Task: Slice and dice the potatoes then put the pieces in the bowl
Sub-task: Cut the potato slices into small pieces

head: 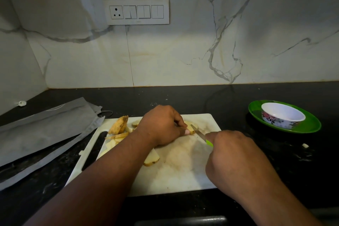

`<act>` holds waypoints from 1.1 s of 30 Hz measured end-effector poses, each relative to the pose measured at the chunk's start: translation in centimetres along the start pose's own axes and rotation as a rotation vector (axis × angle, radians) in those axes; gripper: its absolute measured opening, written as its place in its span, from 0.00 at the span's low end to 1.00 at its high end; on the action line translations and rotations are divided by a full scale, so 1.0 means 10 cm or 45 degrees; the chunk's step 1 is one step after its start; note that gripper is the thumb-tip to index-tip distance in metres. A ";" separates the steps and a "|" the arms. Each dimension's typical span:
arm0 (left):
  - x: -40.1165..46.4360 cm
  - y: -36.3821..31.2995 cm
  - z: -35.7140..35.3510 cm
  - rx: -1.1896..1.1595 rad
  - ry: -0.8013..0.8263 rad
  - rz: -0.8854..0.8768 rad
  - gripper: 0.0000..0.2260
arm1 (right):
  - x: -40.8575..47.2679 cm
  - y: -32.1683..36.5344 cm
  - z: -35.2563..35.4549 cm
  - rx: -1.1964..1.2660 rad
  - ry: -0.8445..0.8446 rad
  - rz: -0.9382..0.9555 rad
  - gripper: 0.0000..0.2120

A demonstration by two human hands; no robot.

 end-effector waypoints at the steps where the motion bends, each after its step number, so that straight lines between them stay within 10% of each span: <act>1: 0.00 0.00 0.00 -0.004 0.001 0.006 0.09 | -0.05 -0.02 0.04 -0.009 0.004 -0.001 0.20; 16: -0.04 0.03 0.01 -0.067 -0.007 0.052 0.05 | 0.27 0.16 -0.04 0.054 -0.067 -0.012 0.08; 33: -0.02 0.04 0.02 -0.108 0.013 0.042 0.06 | -0.11 0.05 0.26 0.000 -0.044 0.037 0.18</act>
Point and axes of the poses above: each hand's wrist, its own x-axis towards the middle knuckle, its own z-axis out of the back of the hand, y = z × x, the point moved 6 cm from there along x, towards the middle knuckle, and after that the axes turned 13 degrees about -y, right-handed, at the moved point
